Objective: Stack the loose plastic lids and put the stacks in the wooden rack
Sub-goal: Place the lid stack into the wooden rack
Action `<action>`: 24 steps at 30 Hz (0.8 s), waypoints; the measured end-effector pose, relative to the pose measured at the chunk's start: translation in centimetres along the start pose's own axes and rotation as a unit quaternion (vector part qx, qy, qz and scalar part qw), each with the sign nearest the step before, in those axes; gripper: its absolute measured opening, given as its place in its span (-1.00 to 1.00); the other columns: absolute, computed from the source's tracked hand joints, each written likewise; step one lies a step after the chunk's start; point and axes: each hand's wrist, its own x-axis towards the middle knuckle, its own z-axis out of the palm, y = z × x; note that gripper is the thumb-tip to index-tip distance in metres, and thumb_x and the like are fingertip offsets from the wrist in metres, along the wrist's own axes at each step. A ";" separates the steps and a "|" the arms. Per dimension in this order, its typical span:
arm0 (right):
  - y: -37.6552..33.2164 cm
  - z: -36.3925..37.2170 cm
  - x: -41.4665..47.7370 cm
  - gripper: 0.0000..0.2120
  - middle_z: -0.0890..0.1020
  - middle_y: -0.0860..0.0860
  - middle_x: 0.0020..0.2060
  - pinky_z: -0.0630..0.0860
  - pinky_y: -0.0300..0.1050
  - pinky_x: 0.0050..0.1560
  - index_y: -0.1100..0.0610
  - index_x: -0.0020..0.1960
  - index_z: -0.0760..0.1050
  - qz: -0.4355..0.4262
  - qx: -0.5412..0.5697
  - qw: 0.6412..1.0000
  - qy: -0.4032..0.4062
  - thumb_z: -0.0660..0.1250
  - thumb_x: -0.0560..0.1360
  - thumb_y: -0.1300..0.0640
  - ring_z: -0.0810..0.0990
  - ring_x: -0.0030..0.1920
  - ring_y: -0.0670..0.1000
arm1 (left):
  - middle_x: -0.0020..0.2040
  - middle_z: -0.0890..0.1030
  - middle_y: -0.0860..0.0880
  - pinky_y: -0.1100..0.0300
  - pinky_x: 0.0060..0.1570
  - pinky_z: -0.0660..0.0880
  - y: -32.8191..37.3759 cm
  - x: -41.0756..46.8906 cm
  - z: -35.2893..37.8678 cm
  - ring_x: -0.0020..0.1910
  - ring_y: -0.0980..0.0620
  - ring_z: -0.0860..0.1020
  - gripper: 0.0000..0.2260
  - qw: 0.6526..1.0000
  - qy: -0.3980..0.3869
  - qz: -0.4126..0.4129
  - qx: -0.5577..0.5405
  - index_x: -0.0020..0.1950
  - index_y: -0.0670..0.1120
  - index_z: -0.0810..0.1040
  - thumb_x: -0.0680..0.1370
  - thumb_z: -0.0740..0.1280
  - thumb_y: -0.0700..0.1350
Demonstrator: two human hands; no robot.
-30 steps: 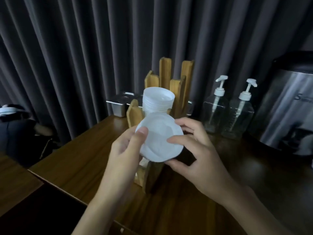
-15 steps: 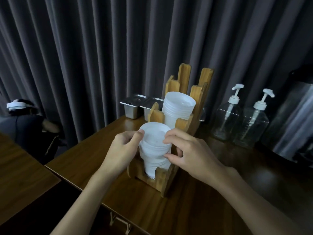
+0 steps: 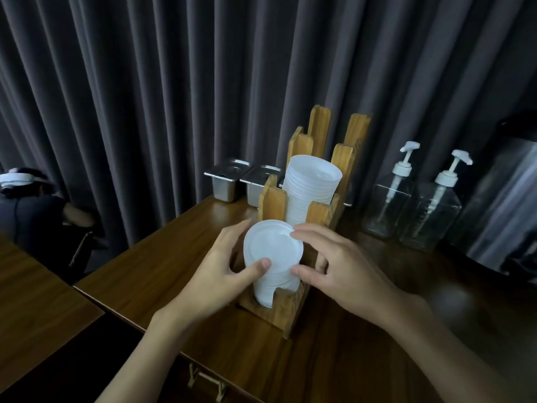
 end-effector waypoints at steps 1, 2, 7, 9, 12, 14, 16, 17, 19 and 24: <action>-0.2 0.1 -0.1 -0.43 0.41 -0.40 0.29 0.48 -0.36 -0.18 -0.20 0.44 0.30 0.010 0.012 1.000 0.014 0.21 0.49 -0.36 0.58 -0.16 -0.19 | 0.32 0.36 0.50 0.63 0.08 0.36 0.2 -0.1 0.0 0.31 0.52 0.33 -0.41 1.000 -0.004 0.010 0.007 0.37 0.51 0.25 0.38 0.37 0.46; -0.4 0.1 -0.3 -0.40 0.46 -0.47 0.17 0.45 -0.39 -0.21 -0.22 0.45 0.26 0.020 0.020 0.999 0.024 0.19 0.47 -0.39 0.59 -0.16 -0.20 | 0.32 0.38 0.48 0.62 0.11 0.35 0.4 -0.1 0.1 0.33 0.48 0.34 -0.44 1.000 -0.006 0.019 0.011 0.34 0.54 0.24 0.40 0.38 0.44; -0.7 0.5 -0.6 -0.37 0.37 -0.49 0.25 0.39 -0.41 -0.21 -0.25 0.47 0.16 0.025 -0.007 1.000 0.009 0.20 0.47 -0.40 0.56 -0.11 -0.25 | 0.36 0.32 0.56 0.61 0.16 0.32 0.4 0.0 -0.1 0.38 0.49 0.29 -0.34 0.997 -0.015 0.061 0.039 0.42 0.55 0.15 0.41 0.39 0.45; -0.6 0.7 -0.7 -0.38 0.22 -0.41 0.41 0.39 -0.40 -0.18 -0.24 0.48 0.16 0.025 -0.020 0.999 -0.010 0.26 0.50 -0.35 0.52 -0.09 -0.30 | 0.37 0.33 0.53 0.58 0.17 0.33 0.1 0.1 -0.3 0.40 0.45 0.31 -0.36 0.995 -0.019 0.074 0.059 0.42 0.54 0.18 0.41 0.37 0.47; -0.7 0.9 -0.7 -0.36 0.23 -0.40 0.41 0.43 -0.36 -0.16 -0.23 0.50 0.15 0.034 -0.015 0.999 -0.015 0.30 0.51 -0.32 0.53 -0.12 -0.27 | 0.35 0.34 0.53 0.60 0.16 0.33 -0.3 0.2 -0.4 0.39 0.44 0.33 -0.40 0.995 -0.014 0.075 0.061 0.38 0.58 0.19 0.42 0.37 0.47; -0.8 1.1 -0.7 -0.35 0.27 -0.39 0.39 0.46 -0.35 -0.16 -0.27 0.49 0.11 0.043 -0.008 0.999 -0.009 0.31 0.51 -0.32 0.54 -0.12 -0.26 | 0.34 0.35 0.52 0.59 0.15 0.35 -0.5 0.3 -0.2 0.38 0.44 0.34 -0.40 0.996 -0.015 0.071 0.056 0.38 0.57 0.19 0.42 0.38 0.46; -1.0 1.2 -0.5 -0.34 0.24 -0.41 0.38 0.44 -0.36 -0.16 -0.30 0.48 0.06 0.050 -0.009 0.999 -0.008 0.31 0.51 -0.31 0.54 -0.10 -0.26 | 0.36 0.36 0.47 0.57 0.19 0.35 -0.5 0.6 0.1 0.39 0.41 0.34 -0.34 0.996 -0.024 0.074 0.042 0.43 0.48 0.20 0.41 0.42 0.43; -1.0 1.3 -0.4 -0.33 0.20 -0.43 0.39 0.43 -0.37 -0.15 -0.31 0.48 0.03 0.052 -0.010 0.999 -0.008 0.32 0.51 -0.31 0.54 -0.09 -0.27 | 0.39 0.37 0.43 0.56 0.23 0.34 -0.7 0.7 0.3 0.40 0.39 0.35 -0.28 0.996 -0.032 0.079 0.033 0.48 0.39 0.22 0.40 0.47 0.39; -1.1 1.4 -0.4 -0.31 0.14 -0.43 0.42 0.44 -0.36 -0.11 -0.31 0.49 0.00 0.053 -0.011 0.999 -0.009 0.32 0.52 -0.30 0.54 -0.07 -0.28 | 0.42 0.40 0.38 0.52 0.29 0.32 -1.1 1.0 0.5 0.43 0.36 0.35 -0.20 0.995 -0.041 0.090 0.025 0.54 0.24 0.25 0.39 0.53 0.32; -1.0 1.4 -0.4 -0.32 0.35 -0.40 -0.05 0.37 -0.40 -0.19 -0.31 0.49 0.00 0.075 -0.010 0.997 -0.011 0.32 0.52 -0.29 0.54 -0.13 -0.31 | 0.38 0.41 0.44 0.57 0.26 0.30 -0.9 1.2 -0.1 0.41 0.39 0.35 -0.23 0.993 -0.035 0.104 0.045 0.46 0.40 0.25 0.37 0.58 0.26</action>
